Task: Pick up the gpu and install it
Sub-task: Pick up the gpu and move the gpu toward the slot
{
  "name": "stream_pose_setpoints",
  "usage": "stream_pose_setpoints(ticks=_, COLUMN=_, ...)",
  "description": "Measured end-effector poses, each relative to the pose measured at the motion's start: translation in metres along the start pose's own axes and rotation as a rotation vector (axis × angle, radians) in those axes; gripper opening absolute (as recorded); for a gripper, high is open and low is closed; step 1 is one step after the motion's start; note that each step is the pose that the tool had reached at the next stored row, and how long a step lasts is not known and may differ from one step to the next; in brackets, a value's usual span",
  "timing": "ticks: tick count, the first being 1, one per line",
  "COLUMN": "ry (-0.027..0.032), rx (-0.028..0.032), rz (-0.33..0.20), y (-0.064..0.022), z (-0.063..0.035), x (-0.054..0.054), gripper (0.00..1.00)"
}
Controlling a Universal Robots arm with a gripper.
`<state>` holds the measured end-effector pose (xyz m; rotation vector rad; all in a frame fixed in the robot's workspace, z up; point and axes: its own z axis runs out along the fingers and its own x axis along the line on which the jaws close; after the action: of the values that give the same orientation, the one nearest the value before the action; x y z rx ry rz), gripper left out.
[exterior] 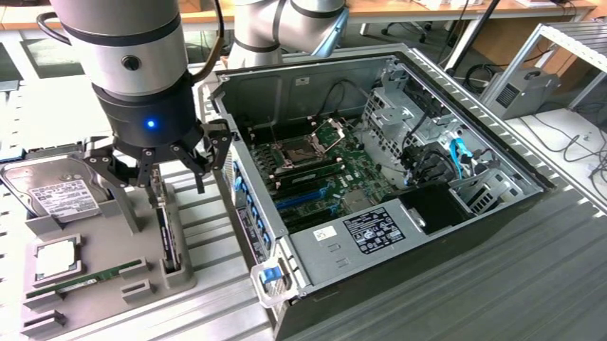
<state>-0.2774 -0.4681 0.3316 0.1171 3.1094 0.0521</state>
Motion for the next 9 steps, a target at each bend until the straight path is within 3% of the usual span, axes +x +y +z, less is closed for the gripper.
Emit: stream_pose_setpoints(ticks=9, ry=0.0000, rx=0.0000, rz=0.000, y=-0.0001, z=0.0020, x=0.0001, gripper=0.60)
